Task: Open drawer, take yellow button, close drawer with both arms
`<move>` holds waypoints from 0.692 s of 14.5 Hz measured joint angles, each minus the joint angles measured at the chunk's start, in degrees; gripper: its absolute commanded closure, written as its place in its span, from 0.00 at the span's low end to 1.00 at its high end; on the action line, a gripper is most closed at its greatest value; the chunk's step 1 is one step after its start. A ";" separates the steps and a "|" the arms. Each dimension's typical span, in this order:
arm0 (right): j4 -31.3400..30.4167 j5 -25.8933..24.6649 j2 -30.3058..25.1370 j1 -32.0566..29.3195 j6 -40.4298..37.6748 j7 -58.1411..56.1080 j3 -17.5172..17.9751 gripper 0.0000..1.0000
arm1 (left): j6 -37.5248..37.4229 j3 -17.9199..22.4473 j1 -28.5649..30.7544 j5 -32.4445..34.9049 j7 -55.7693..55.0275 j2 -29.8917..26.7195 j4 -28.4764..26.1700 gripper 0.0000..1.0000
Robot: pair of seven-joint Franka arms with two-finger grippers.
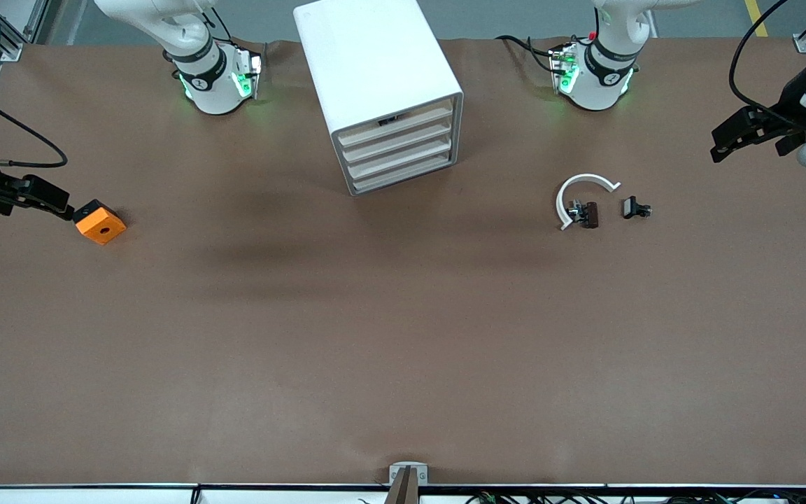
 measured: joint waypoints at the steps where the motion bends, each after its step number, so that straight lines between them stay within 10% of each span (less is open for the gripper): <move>1: 0.00 0.00 0.00 0.00 0.00 0.00 0.00 0.00 | 0.00 -0.01 -0.04 0.00 0.00 0.25 0.27 0.00; 10: 0.03 0.00 -0.01 0.06 0.00 0.03 0.30 0.00 | 0.00 -0.17 -0.04 0.00 0.00 1.87 1.65 0.00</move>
